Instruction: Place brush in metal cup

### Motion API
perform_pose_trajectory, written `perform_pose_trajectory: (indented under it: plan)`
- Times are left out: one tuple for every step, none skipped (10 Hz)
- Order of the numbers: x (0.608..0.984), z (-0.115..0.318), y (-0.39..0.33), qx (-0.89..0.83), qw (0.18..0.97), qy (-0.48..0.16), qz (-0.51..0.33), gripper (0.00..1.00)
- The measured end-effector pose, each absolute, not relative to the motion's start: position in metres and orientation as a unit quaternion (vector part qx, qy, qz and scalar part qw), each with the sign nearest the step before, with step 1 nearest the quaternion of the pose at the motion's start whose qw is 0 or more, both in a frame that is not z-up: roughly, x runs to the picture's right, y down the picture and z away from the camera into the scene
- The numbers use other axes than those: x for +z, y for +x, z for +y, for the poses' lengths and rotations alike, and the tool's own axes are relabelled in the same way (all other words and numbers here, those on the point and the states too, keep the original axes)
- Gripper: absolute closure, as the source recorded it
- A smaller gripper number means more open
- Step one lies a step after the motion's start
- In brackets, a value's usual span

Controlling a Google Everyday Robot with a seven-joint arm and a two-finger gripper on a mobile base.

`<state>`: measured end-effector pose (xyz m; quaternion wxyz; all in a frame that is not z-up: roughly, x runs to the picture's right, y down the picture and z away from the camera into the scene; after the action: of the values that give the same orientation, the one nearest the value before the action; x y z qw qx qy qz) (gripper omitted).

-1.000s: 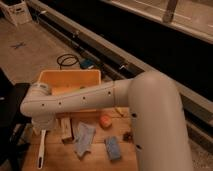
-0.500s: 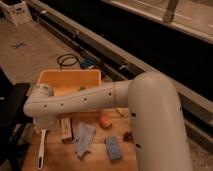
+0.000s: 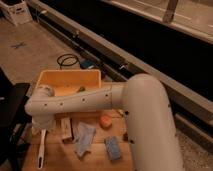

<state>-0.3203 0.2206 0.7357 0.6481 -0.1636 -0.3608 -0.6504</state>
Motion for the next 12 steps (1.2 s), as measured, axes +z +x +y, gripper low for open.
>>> perform_pose_trajectory:
  plan:
    - [0.738,0.229,-0.338,-0.659,0.633,-0.169,-0.369,0.35]
    - [0.74,0.237,-0.35,-0.664,0.621,-0.175,-0.378,0.35]
    - [0.744,0.241,-0.354,-0.666,0.615,-0.179,-0.383,0.35]
    - [0.748,0.246,-0.355,-0.667,0.608,-0.186,-0.388,0.35]
    - [0.753,0.25,-0.354,-0.665,0.604,-0.193,-0.394,0.35]
    - [0.757,0.253,-0.353,-0.663,0.602,-0.199,-0.398,0.35]
    - [0.761,0.256,-0.35,-0.661,0.601,-0.206,-0.4,0.35]
    - [0.764,0.258,-0.348,-0.659,0.6,-0.211,-0.401,0.35]
    - [0.768,0.262,-0.345,-0.656,0.6,-0.217,-0.403,0.35]
    - [0.77,0.263,-0.344,-0.654,0.601,-0.22,-0.404,0.35]
    - [0.773,0.266,-0.343,-0.653,0.601,-0.223,-0.403,0.36]
    - [0.775,0.268,-0.343,-0.652,0.603,-0.226,-0.4,0.41]
